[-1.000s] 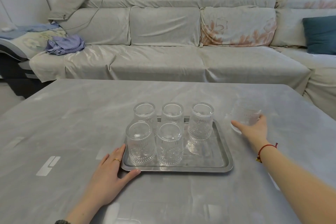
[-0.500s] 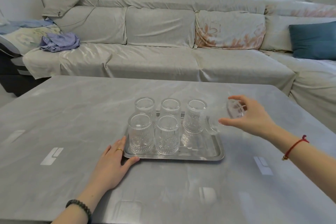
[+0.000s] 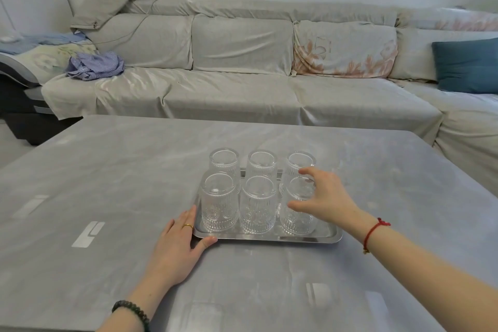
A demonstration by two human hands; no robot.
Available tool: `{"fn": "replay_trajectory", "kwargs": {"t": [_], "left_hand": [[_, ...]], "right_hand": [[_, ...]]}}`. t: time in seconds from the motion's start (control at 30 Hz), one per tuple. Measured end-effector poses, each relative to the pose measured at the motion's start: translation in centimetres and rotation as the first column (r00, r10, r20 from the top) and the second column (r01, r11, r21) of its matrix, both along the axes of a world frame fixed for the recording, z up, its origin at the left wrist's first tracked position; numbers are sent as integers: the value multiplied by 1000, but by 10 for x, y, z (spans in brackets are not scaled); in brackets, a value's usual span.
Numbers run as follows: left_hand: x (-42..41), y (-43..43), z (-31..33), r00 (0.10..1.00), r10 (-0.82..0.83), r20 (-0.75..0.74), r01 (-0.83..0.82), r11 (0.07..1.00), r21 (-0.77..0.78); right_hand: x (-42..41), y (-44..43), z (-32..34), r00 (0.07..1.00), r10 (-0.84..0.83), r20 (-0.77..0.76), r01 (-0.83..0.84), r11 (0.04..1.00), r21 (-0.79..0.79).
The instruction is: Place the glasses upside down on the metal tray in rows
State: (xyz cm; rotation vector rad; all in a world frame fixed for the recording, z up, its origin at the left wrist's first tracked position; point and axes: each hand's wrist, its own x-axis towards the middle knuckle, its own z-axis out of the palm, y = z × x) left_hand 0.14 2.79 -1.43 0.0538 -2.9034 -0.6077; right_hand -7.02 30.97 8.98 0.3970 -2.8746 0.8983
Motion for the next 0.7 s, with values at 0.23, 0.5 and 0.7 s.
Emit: {"fn": "replay_trajectory", "kwargs": {"t": [0.23,0.5,0.7], "left_hand": [[1,0,0,1000,0,-3,0,1000,10],[2,0,5,1000,-11,-3,11,998,69],[-2,-10,32,991,20,135,-110,707,699]], "right_hand": [[8,4,-15,999,-29,-31,26,997,-75],[18,9,-22,1000,-6,26,11,974,-228],[8,38,-4,983,-35,179,114,886,-450]]}}
